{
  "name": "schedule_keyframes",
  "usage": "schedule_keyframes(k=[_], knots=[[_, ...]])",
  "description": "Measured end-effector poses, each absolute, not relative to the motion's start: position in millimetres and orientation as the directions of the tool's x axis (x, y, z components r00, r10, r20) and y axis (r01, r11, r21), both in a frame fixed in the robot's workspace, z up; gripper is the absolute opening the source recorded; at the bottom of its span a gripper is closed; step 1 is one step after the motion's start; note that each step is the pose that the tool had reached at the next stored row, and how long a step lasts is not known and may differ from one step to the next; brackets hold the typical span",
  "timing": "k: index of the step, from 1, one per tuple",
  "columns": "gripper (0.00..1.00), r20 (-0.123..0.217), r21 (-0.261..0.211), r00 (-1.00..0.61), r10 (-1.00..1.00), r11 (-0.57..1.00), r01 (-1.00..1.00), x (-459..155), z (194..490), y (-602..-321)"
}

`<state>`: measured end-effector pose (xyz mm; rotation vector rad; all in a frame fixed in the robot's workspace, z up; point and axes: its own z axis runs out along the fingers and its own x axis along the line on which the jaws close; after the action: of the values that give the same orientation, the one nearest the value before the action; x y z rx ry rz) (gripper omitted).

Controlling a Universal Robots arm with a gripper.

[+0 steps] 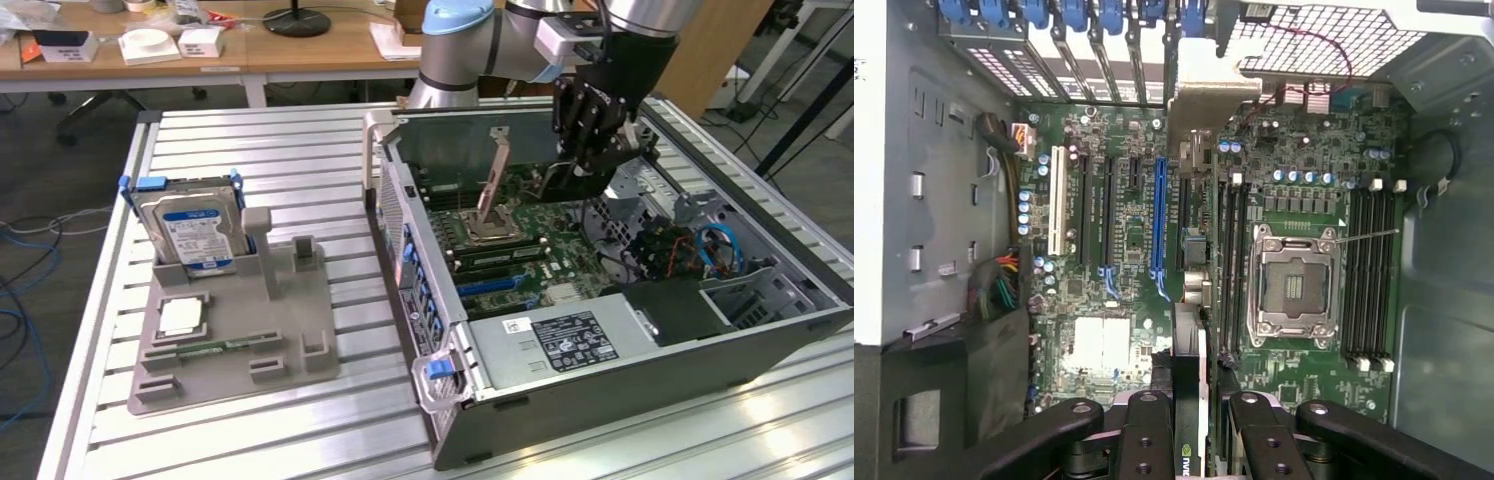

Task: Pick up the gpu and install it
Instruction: 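Insert the gpu into the slot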

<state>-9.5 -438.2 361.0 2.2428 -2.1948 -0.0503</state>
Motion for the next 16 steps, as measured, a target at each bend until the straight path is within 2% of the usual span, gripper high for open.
schedule_keyframes(k=[16], knots=[[0.27,-0.021,0.025,0.021,-1.000,-0.022,-0.999,-9.5,356.4,-438.2]])
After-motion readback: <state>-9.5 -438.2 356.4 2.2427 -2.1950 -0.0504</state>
